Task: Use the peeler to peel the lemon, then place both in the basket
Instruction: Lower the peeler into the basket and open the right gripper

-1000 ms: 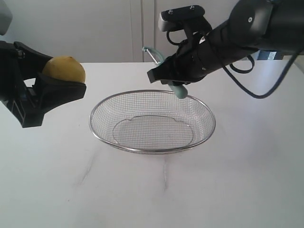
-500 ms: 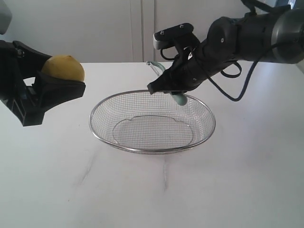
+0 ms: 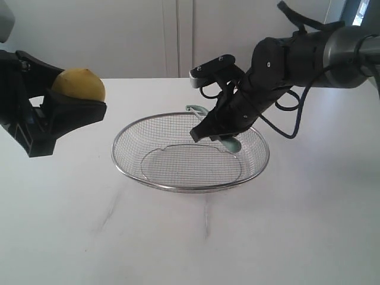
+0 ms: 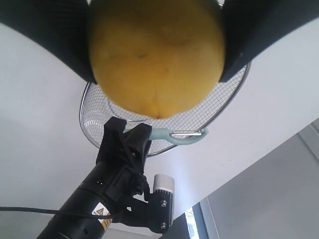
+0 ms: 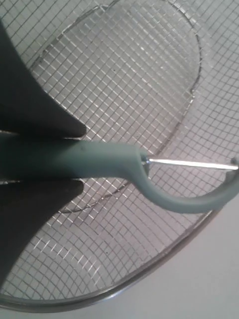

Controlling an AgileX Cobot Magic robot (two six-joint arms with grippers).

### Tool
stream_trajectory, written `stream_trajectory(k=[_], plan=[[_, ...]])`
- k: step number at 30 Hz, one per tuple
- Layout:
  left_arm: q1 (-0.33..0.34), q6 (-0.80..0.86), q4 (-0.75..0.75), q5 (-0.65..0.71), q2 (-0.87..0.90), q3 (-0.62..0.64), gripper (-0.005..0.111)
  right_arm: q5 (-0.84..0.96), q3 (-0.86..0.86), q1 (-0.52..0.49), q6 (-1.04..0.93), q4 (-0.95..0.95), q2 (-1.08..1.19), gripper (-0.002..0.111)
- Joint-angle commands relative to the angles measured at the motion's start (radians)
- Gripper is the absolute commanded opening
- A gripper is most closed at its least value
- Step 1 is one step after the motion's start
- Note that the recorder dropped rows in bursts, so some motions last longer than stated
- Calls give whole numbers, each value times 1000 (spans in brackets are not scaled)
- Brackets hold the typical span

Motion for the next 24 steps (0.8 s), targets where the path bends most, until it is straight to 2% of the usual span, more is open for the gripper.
stream_trajectory(k=[1,10,21,24], plan=[[0,-6,-30,5,-12,-3,0,7,-7,-2,-12,-34,22,0],[0,-6,-30,3,-12,-3,0,-67,-7,-2,-12,-49,73,0],[0,-6,-30,3,-12,-3,0,-65,-7,-2,-12,-45,117,0],[0,-6,-30,3,-12,-3,0,-67,-7,-2,-12,-45,117,6]])
